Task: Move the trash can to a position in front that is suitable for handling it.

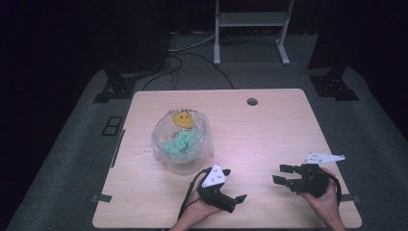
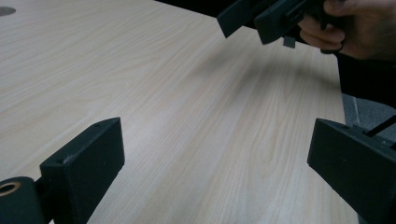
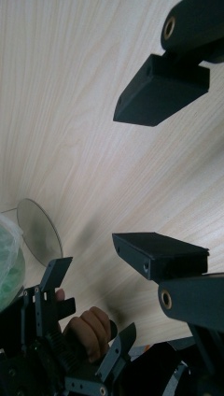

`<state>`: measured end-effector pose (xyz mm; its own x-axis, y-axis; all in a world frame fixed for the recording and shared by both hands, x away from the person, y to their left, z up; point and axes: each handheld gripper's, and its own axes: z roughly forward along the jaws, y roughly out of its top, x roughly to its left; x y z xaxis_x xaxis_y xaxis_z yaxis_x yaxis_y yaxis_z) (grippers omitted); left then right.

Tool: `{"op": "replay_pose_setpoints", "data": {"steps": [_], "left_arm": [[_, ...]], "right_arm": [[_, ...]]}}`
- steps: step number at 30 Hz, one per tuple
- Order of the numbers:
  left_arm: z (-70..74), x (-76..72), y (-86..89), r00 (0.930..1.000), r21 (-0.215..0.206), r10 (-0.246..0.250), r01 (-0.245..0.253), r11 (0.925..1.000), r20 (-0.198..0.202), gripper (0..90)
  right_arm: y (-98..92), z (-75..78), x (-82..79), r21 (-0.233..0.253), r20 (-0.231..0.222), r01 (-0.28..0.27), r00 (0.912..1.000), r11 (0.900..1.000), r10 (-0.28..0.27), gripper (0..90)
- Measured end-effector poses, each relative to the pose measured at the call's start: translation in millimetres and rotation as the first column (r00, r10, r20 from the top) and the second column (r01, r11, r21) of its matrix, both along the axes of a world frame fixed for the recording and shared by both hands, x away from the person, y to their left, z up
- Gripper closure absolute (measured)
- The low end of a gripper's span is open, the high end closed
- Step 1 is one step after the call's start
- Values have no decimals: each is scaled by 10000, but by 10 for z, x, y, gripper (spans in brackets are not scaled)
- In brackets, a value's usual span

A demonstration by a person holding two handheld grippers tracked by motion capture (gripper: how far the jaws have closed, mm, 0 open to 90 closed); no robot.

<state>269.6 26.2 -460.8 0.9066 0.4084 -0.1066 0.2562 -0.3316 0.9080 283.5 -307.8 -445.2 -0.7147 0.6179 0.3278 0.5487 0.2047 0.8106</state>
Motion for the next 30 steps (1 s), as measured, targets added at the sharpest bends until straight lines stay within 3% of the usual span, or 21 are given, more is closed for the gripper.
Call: {"op": "replay_pose_setpoints", "data": {"steps": [15,30], "left_arm": [[86,-69,62,9997,163,120,-123,9998,215,27],[134,-165,316,9985,442,337,-355,9984,427,27]], "right_arm": [[11,-5,12,78,-59,-44,10000,10000,44,344],[11,21,18,153,-21,-39,10000,9999,39,344]]}}
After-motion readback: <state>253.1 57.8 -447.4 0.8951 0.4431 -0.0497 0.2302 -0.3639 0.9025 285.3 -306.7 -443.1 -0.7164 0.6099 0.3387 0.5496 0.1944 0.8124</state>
